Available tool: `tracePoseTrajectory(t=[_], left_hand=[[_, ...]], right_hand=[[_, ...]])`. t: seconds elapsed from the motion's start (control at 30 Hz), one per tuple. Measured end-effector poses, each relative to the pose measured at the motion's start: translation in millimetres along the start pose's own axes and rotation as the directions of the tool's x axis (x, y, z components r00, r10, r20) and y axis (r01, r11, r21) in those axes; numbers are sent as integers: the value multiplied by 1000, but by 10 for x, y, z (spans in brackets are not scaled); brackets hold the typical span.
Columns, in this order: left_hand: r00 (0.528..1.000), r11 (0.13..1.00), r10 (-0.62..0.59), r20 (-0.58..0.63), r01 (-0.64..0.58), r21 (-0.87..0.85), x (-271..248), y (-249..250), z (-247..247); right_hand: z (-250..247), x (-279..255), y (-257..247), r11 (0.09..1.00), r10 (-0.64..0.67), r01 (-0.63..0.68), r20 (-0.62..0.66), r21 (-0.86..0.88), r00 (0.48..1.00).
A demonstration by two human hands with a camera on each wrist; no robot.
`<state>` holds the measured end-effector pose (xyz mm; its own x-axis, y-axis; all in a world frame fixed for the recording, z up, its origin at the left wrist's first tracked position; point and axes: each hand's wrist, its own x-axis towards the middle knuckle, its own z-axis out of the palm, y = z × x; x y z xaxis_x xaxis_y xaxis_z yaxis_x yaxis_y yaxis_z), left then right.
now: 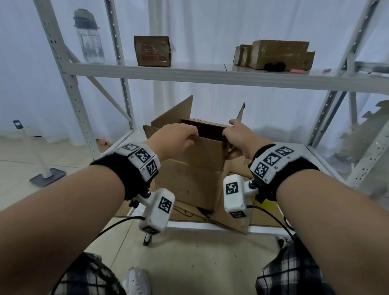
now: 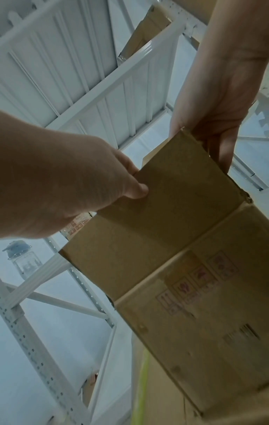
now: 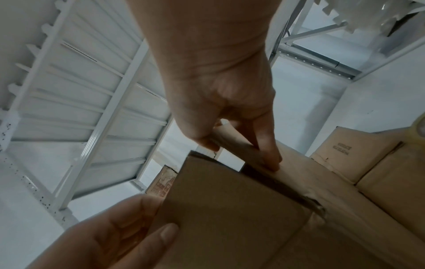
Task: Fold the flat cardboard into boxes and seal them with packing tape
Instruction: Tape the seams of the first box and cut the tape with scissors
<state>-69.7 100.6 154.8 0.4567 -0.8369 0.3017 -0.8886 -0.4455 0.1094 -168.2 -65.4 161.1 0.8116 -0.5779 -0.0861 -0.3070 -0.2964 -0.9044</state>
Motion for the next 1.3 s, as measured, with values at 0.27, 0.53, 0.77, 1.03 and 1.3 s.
tracePoseTrajectory(t=[0.27, 0.53, 0.77, 1.03, 1.3], left_hand=[[1000, 1000, -28, 6, 28, 12, -18, 27, -93], [994, 996, 1, 107, 8, -84, 109, 345, 41], [996, 997, 65, 61, -67, 35, 179, 363, 107], [971, 991, -80, 225, 54, 122, -40, -355, -200], [985, 903, -164, 46, 131, 410, -115, -715, -226]], right_hand=[[-93, -74, 153, 989, -16, 27, -77, 144, 997], [-26, -61, -22, 997, -30, 33, -44, 66, 999], [-170, -46, -119, 904, -156, 170, 69, -392, 985], [-156, 228, 20, 341, -382, 256, 116, -904, 917], [-170, 66, 45, 382, -334, 415, 296, -825, 895]])
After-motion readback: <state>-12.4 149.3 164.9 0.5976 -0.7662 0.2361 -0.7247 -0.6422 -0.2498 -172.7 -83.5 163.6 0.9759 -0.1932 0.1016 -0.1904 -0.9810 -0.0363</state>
